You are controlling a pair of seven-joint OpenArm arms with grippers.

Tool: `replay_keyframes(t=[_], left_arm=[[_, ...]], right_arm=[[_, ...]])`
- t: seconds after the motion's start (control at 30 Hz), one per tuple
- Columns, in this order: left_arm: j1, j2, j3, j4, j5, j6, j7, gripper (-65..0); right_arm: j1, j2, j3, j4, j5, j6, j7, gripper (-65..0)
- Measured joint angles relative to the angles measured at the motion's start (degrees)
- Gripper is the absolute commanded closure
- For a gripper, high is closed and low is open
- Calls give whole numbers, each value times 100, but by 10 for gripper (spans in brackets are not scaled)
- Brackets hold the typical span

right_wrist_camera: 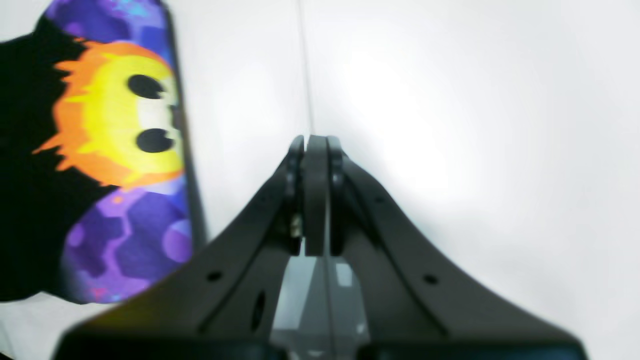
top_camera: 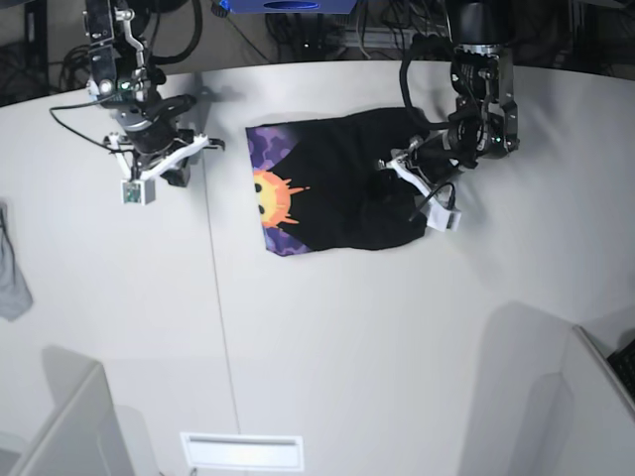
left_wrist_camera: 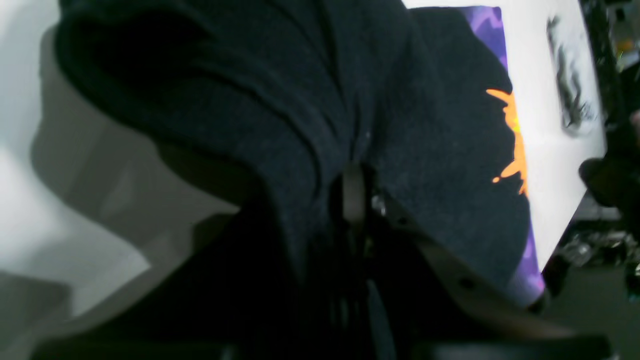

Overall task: Fold the T-shirt properly
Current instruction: 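Release the shirt and reposition both grippers at the folded bundle's sides, then grasp the bundle edge with the left gripper and fold it over the print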

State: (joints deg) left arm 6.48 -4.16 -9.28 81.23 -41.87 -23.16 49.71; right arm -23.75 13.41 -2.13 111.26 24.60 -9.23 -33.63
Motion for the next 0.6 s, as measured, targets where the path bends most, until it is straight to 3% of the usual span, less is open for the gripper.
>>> replay_keyframes(t=[0.3, 0.6], left_arm=[[-555, -839, 1794, 26, 170, 286, -90, 0], [-1600, -1803, 3829, 28, 170, 326, -107, 0]], right_arm=[[-201, 2, 31, 0, 2, -9, -17, 0], [-319, -750, 1810, -37, -42, -44, -332, 0]])
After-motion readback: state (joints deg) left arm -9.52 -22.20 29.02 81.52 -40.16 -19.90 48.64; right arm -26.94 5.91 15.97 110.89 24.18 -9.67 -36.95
